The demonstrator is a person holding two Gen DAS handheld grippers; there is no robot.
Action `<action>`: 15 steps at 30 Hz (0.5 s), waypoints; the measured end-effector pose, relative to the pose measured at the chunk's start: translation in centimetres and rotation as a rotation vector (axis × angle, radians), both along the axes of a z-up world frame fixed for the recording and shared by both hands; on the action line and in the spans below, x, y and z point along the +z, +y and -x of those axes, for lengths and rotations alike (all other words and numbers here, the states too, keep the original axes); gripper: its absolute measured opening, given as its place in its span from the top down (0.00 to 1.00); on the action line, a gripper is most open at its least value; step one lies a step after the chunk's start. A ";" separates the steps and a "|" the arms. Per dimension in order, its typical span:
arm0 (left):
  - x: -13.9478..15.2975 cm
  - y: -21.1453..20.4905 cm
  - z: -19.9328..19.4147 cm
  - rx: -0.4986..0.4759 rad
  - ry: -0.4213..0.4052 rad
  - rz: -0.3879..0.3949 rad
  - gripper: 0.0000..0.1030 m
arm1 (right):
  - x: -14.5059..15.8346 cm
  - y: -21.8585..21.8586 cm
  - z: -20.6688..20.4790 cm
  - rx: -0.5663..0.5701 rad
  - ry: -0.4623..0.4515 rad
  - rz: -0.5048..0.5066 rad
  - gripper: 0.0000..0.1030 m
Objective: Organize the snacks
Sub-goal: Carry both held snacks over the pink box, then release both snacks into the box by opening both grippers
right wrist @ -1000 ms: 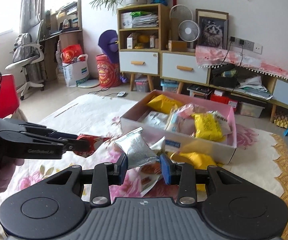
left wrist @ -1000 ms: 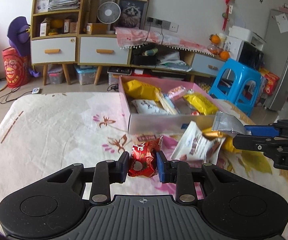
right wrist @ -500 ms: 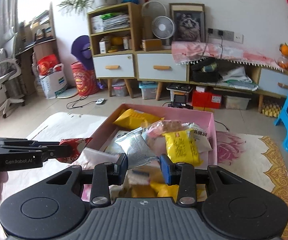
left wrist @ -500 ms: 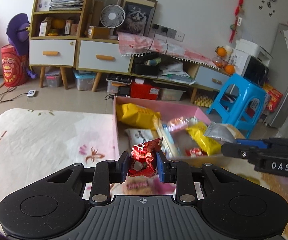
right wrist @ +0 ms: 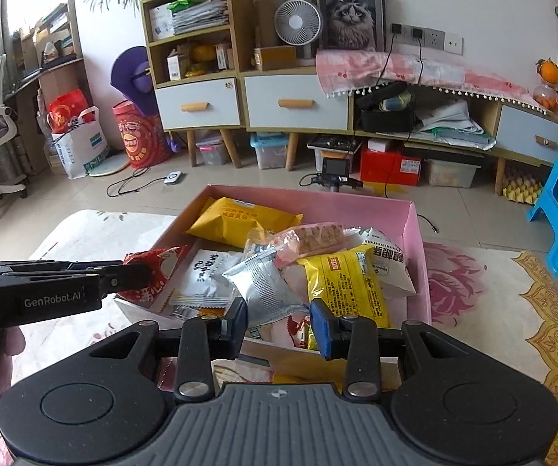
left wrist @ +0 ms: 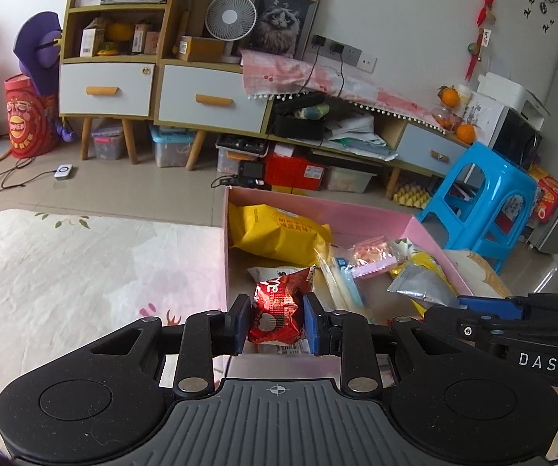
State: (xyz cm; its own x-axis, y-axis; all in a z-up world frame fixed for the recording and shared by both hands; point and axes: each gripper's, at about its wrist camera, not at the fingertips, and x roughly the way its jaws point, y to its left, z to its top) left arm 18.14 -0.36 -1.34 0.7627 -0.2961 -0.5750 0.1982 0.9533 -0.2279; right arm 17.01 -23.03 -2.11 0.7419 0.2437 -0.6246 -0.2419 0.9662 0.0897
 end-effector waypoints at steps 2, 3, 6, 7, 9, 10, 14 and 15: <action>-0.1 -0.2 -0.6 0.001 -0.005 -0.006 0.74 | -0.1 -0.1 -0.3 -0.012 0.004 -0.004 0.74; -0.1 -0.3 -0.7 -0.001 -0.009 -0.009 0.74 | -0.1 -0.2 -0.5 -0.019 0.006 -0.006 0.74; -0.3 -0.7 -1.2 -0.011 -0.023 -0.027 0.73 | -0.2 -0.3 -1.1 -0.037 0.013 -0.008 0.73; -0.3 -0.9 -1.2 -0.022 -0.032 -0.034 0.69 | -0.2 -0.3 -1.1 -0.037 0.014 -0.011 0.71; -0.2 -1.2 -1.3 -0.056 -0.046 -0.055 0.65 | -0.1 -0.5 -1.2 -0.038 0.015 -0.026 0.69; -0.2 -1.4 -1.2 -0.063 -0.048 -0.067 0.56 | -0.1 -0.6 -1.2 -0.040 0.013 -0.039 0.61; 0.0 -2.1 -0.5 -0.089 -0.087 -0.122 0.36 | 0.1 -0.9 -1.0 -0.044 0.006 -0.055 0.52; 0.1 -2.2 -0.4 -0.092 -0.087 -0.127 0.34 | 0.1 -0.8 -1.0 -0.043 0.006 -0.050 0.52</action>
